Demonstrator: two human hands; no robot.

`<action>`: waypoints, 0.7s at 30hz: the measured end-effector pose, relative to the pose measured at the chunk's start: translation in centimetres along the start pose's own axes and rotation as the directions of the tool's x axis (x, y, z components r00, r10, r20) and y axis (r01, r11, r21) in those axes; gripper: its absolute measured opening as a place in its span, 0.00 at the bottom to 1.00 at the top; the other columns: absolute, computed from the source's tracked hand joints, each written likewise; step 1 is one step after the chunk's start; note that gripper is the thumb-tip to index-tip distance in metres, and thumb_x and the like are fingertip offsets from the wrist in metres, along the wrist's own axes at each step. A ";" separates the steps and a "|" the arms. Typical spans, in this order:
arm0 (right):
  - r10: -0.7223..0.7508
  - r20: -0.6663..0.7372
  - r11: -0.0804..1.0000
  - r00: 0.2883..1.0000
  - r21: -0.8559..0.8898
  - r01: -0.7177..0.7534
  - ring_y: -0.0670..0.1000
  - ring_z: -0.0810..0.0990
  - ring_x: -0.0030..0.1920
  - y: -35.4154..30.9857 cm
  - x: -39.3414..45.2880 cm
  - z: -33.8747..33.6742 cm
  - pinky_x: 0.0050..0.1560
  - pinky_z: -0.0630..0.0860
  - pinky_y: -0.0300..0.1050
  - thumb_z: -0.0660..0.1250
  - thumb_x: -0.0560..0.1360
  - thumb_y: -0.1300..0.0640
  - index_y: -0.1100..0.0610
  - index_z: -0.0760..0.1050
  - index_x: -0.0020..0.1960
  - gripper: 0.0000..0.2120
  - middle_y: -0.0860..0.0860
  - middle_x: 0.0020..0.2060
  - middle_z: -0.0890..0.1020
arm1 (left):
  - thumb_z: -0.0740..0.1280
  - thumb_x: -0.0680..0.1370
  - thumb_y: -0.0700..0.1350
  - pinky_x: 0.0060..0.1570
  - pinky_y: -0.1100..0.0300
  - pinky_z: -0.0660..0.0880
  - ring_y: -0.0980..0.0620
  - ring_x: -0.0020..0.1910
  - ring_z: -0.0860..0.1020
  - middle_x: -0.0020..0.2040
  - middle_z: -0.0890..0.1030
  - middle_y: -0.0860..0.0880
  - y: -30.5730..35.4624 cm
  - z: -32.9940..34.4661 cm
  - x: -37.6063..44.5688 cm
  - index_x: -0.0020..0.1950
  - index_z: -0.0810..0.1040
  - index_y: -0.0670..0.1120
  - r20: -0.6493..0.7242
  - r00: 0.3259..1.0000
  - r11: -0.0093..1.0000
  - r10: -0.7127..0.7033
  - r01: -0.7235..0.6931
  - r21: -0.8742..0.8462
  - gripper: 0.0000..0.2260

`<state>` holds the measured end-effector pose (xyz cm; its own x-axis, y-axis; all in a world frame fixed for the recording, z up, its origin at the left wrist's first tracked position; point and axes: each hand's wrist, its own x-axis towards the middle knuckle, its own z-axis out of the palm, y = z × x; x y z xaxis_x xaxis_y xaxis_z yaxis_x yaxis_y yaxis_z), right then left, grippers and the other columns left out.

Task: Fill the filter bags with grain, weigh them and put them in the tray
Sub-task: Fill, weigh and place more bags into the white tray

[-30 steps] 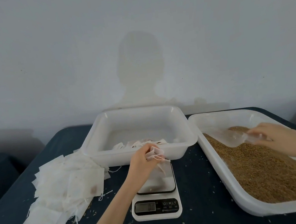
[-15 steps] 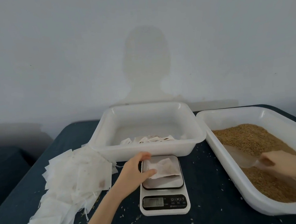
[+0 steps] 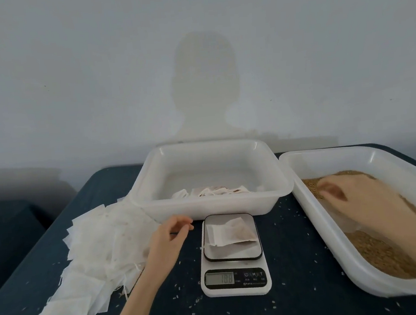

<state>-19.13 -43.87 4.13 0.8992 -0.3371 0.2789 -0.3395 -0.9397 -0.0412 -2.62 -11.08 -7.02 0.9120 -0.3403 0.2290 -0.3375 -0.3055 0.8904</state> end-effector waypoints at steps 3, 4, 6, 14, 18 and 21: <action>-0.071 0.027 0.989 0.997 0.129 0.067 0.33 0.73 0.36 -4.8 -0.4 0.0 0.33 0.66 0.31 0.61 0.78 0.45 0.38 0.76 0.50 0.05 0.32 0.34 0.74 | 0.63 0.79 0.36 0.49 0.71 0.72 0.59 0.47 0.80 0.42 0.83 0.53 -0.6 0.7 -0.1 0.47 0.79 0.51 -0.056 0.998 0.999 -0.032 0.031 -0.017 0.10; -0.096 0.030 0.984 0.995 0.152 0.091 0.32 0.72 0.35 -6.1 -0.5 0.5 0.34 0.66 0.31 0.62 0.77 0.46 0.39 0.77 0.49 0.05 0.32 0.32 0.73 | 0.63 0.79 0.36 0.49 0.68 0.72 0.58 0.46 0.79 0.42 0.82 0.53 -0.8 0.9 -0.1 0.46 0.79 0.51 -0.082 0.996 0.999 -0.039 0.038 -0.023 0.10; -0.140 0.041 0.972 0.989 0.196 0.130 0.33 0.73 0.35 -8.3 -0.7 2.0 0.35 0.67 0.30 0.62 0.78 0.46 0.40 0.77 0.49 0.06 0.33 0.31 0.73 | 0.63 0.79 0.36 0.49 0.66 0.73 0.58 0.45 0.79 0.41 0.82 0.53 -1.0 1.4 -0.3 0.45 0.78 0.52 -0.125 0.991 0.999 -0.045 0.043 -0.021 0.11; -0.198 0.114 0.937 0.974 0.315 0.154 0.40 0.74 0.39 -13.5 -0.7 7.7 0.42 0.71 0.36 0.60 0.78 0.44 0.44 0.77 0.52 0.09 0.36 0.34 0.74 | 0.65 0.78 0.35 0.43 0.75 0.71 0.65 0.43 0.77 0.41 0.80 0.58 -1.5 2.5 -1.1 0.45 0.76 0.56 -0.124 0.990 0.991 0.070 -0.055 0.123 0.14; -0.150 0.090 0.964 0.985 0.233 0.126 0.48 0.76 0.38 -17.2 0.4 8.6 0.39 0.72 0.43 0.59 0.75 0.37 0.49 0.75 0.43 0.17 0.45 0.38 0.80 | 0.64 0.78 0.36 0.43 0.69 0.72 0.63 0.42 0.77 0.41 0.80 0.59 -1.6 2.9 -1.1 0.45 0.75 0.58 -0.129 0.987 0.986 0.093 -0.073 0.151 0.15; -0.166 0.082 0.983 0.983 0.086 0.159 0.51 0.72 0.34 -19.4 1.1 8.9 0.34 0.67 0.43 0.59 0.75 0.37 0.53 0.75 0.44 0.19 0.49 0.34 0.75 | 0.64 0.78 0.36 0.42 0.69 0.72 0.63 0.42 0.77 0.40 0.80 0.59 -1.8 3.0 -1.2 0.44 0.74 0.61 -0.125 0.988 0.983 0.088 -0.066 0.172 0.17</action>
<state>-9.10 -26.57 -3.31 0.9628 -0.1796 0.2020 -0.1668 -0.9828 -0.0790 -3.82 -12.74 -10.11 0.9006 -0.2523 0.3540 -0.4321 -0.4306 0.7924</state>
